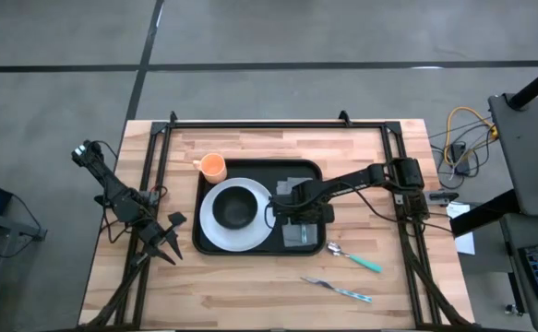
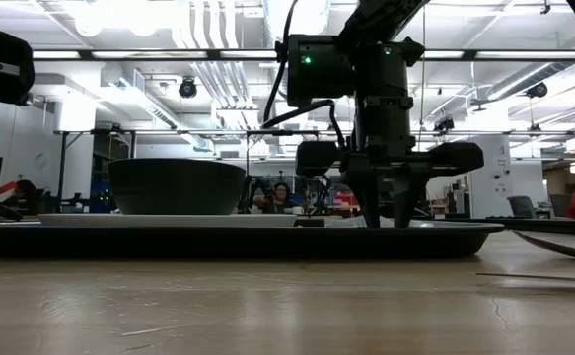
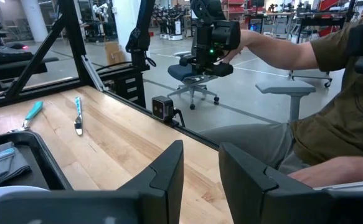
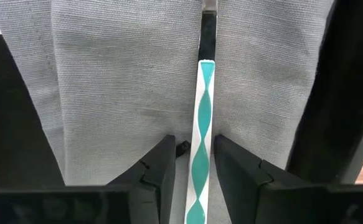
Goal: Set up tray
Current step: Put the spoon on top of the napkin on the left of the fork
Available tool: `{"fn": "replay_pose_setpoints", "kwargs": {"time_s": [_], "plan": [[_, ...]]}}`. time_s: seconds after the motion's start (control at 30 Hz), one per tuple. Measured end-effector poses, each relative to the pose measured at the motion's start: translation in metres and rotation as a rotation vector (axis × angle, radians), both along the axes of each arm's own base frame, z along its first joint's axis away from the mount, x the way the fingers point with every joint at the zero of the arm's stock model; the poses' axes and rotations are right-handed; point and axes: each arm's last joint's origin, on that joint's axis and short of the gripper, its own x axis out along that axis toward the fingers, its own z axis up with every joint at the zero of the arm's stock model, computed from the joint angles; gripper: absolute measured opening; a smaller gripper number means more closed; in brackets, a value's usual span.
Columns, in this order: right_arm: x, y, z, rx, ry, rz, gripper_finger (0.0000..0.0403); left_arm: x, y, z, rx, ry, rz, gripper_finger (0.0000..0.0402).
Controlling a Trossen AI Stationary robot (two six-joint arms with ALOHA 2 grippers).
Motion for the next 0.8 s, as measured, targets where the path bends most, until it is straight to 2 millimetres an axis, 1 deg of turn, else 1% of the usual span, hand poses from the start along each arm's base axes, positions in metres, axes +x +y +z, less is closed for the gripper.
{"fn": "replay_pose_setpoints", "kwargs": {"time_s": [0.4,0.8], "plan": [[0.0009,-0.0001,0.0013,-0.004,-0.006,0.034,0.0107,0.0000,0.0000,0.0000,0.000,0.000,0.000,0.0084],[0.0032,-0.0011,0.0090,-0.010,-0.016,0.058,0.0118,0.0000,0.0000,0.0000,0.000,0.000,-0.001,0.0084]]}}
